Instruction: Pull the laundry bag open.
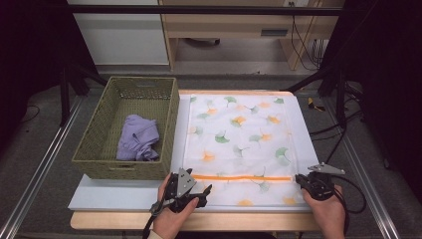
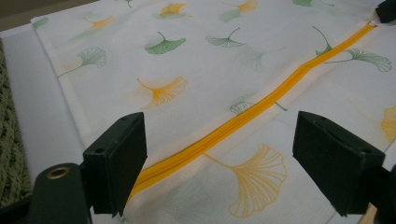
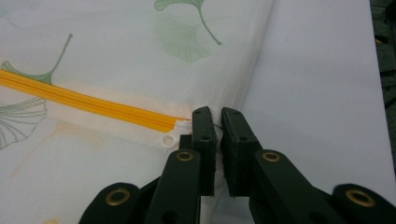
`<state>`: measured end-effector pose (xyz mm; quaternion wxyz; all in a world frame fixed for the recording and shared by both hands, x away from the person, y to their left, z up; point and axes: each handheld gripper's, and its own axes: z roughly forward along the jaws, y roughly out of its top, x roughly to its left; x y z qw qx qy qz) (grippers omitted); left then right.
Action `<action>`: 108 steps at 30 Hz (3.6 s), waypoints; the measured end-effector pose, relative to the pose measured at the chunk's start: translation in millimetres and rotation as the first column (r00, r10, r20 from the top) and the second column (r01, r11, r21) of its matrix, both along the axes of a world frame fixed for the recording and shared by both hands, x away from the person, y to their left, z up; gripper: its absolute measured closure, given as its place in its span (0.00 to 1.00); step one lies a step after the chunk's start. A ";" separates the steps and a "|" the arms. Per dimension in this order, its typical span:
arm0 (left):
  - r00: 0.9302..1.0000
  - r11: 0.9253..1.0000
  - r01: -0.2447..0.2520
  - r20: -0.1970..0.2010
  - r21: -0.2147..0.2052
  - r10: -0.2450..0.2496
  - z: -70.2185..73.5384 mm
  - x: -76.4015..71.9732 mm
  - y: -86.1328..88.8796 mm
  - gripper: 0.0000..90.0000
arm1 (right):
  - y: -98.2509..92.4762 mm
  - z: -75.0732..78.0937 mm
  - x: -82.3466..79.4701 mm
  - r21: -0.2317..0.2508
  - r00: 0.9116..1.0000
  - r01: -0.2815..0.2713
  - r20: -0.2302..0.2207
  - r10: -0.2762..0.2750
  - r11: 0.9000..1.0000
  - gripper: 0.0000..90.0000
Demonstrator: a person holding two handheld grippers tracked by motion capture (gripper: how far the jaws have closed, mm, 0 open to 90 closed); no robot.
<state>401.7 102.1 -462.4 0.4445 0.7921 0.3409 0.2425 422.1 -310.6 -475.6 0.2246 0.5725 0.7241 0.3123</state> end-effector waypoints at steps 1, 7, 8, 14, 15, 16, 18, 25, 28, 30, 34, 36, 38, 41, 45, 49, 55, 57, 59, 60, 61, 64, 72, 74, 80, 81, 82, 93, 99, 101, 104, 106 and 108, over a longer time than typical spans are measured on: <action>1.000 1.000 0.001 0.001 0.001 -0.001 0.2 0.1 -0.1 0.20 | -0.2 1.4 0.1 -0.001 1.000 -0.009 0.010 0.009 1.000 0.94; 1.000 1.000 -0.004 -0.001 -0.009 0.004 2.6 1.4 1.7 0.20 | 0.0 17.1 -1.8 0.055 0.997 -0.017 0.071 0.013 0.998 0.95; 1.000 1.000 -0.007 -0.002 -0.010 0.007 2.8 1.8 2.1 0.20 | 1.0 19.2 -2.1 0.059 0.997 -0.013 0.074 0.009 0.998 0.95; 1.000 1.000 -0.016 -0.009 -0.027 0.016 2.1 4.2 3.7 0.19 | 1.6 24.4 -1.1 0.067 0.997 -0.024 0.077 0.018 0.997 0.95; 1.000 0.999 -0.018 -0.008 -0.031 0.017 2.1 4.5 3.8 0.19 | 1.5 25.3 -1.2 0.069 0.997 -0.028 0.080 0.022 0.997 0.95; 1.000 0.999 -0.018 -0.007 -0.032 0.018 2.0 5.0 4.0 0.19 | 1.8 26.2 -1.2 0.073 0.996 -0.028 0.085 0.022 0.997 0.95; 1.000 0.999 -0.022 -0.008 -0.035 0.022 1.2 5.8 4.5 0.19 | 2.2 28.2 -1.3 0.082 0.995 -0.032 0.093 0.024 0.996 0.95; 0.999 0.998 -0.037 0.005 -0.045 0.038 0.5 5.4 5.2 0.19 | 4.5 32.9 -1.9 0.078 0.990 -0.053 0.131 0.042 0.996 0.95; 0.999 0.998 -0.034 0.009 -0.046 0.035 1.6 5.9 4.4 0.20 | 4.4 34.2 -1.7 0.077 0.988 -0.060 0.148 0.048 0.995 0.95; 1.000 0.999 -0.027 0.009 -0.047 0.027 3.3 6.6 2.7 0.21 | 4.8 35.7 -1.9 0.085 0.986 -0.069 0.156 0.055 0.994 0.95; 1.000 0.999 -0.005 0.006 -0.053 0.006 7.2 5.2 -4.5 0.21 | 4.5 36.3 -3.5 0.102 0.984 -0.074 0.168 0.056 0.992 0.95; 1.000 0.998 0.008 0.000 -0.069 -0.008 9.2 4.7 -9.6 0.21 | 4.4 35.5 -3.7 0.108 0.984 -0.077 0.169 0.058 0.991 0.95; 1.000 0.997 0.027 -0.001 -0.075 -0.028 11.3 5.0 -15.2 0.24 | 4.0 35.3 -3.4 0.098 0.982 -0.089 0.174 0.071 0.991 0.95; 0.997 0.996 0.074 0.017 -0.050 -0.073 16.7 6.5 -30.1 0.28 | 3.2 35.4 -3.3 0.100 0.981 -0.090 0.178 0.071 0.991 0.95; 0.991 0.991 0.132 0.029 -0.032 -0.131 24.3 11.9 -58.1 0.34 | 3.7 35.3 -3.2 0.097 0.981 -0.092 0.180 0.073 0.991 0.95; 0.984 0.984 0.174 0.040 -0.034 -0.172 30.7 18.9 -91.0 0.38 | 3.8 34.5 -2.6 0.096 0.980 -0.096 0.184 0.077 0.991 0.95; 0.977 0.976 0.211 0.049 -0.046 -0.209 30.0 29.2 -133.5 0.50 | -1.9 34.0 -2.5 0.113 0.977 -0.112 0.192 0.089 0.987 0.95; 0.976 0.975 0.216 0.046 -0.045 -0.214 29.0 32.8 -146.6 0.53 | -3.2 35.0 -2.7 0.115 0.975 -0.117 0.202 0.092 0.986 0.95; 0.975 0.974 0.219 0.057 -0.065 -0.215 30.1 35.6 -157.6 0.57 | -3.4 34.8 -2.6 0.106 0.973 -0.123 0.206 0.100 0.987 0.95; 0.974 0.971 0.225 0.059 -0.086 -0.221 30.6 37.3 -162.2 0.58 | -2.9 34.7 -2.6 0.108 0.974 -0.122 0.205 0.098 0.987 0.95; 0.974 0.969 0.226 0.057 -0.104 -0.221 30.6 38.6 -166.0 0.58 | -2.6 34.5 -2.3 0.106 0.974 -0.123 0.203 0.100 0.987 0.95; 0.978 0.972 0.201 0.072 -0.119 -0.194 29.0 38.8 -173.4 0.57 | -1.4 34.3 -2.4 0.098 0.974 -0.122 0.204 0.100 0.988 0.95; 0.986 0.962 0.165 0.049 -0.216 -0.158 24.0 37.1 -173.5 0.66 | 0.1 33.9 -4.8 0.094 0.974 -0.108 0.210 0.087 0.990 0.95; 0.984 0.964 0.178 0.053 -0.198 -0.171 21.8 32.3 -173.3 0.69 | 0.3 34.5 -5.8 0.095 0.973 -0.109 0.215 0.086 0.990 0.95; 0.981 0.956 0.195 0.023 -0.219 -0.195 12.2 27.9 -170.6 0.73 | 0.1 35.1 -6.8 0.101 0.972 -0.108 0.222 0.083 0.989 0.95; 0.980 0.954 0.197 0.013 -0.227 -0.199 11.4 27.6 -170.8 0.74 | 0.4 35.5 -7.0 0.102 0.971 -0.109 0.223 0.084 0.989 0.95; 0.979 0.951 0.200 0.007 -0.237 -0.205 11.1 27.2 -171.4 0.76 | 0.8 35.8 -7.2 0.102 0.971 -0.108 0.225 0.083 0.989 0.95; 0.966 0.946 0.255 0.010 -0.199 -0.258 12.5 25.3 -190.8 0.79 | -0.3 38.7 -9.3 0.111 0.965 -0.115 0.248 0.085 0.987 0.95; 0.955 0.946 0.294 0.005 -0.136 -0.296 13.4 29.2 -209.3 0.82 | -0.5 39.8 -9.5 0.121 0.964 -0.120 0.251 0.087 0.985 0.95; 0.953 0.947 0.301 0.004 -0.109 -0.302 11.5 31.9 -215.3 0.82 | -0.7 40.0 -9.4 0.120 0.963 -0.120 0.255 0.086 0.986 0.95; 0.952 0.949 0.303 -0.007 -0.091 -0.305 7.0 36.3 -222.1 0.81 | -0.6 40.0 -9.7 0.121 0.963 -0.121 0.255 0.087 0.985 0.95; 0.954 0.951 0.296 -0.013 -0.088 -0.298 5.1 39.4 -224.4 0.80 | -0.8 40.4 -9.9 0.122 0.962 -0.123 0.258 0.088 0.985 0.95; 0.954 0.950 0.298 -0.015 -0.088 -0.301 3.5 41.1 -227.1 0.79 | -1.1 40.5 -9.9 0.123 0.962 -0.124 0.260 0.089 0.985 0.95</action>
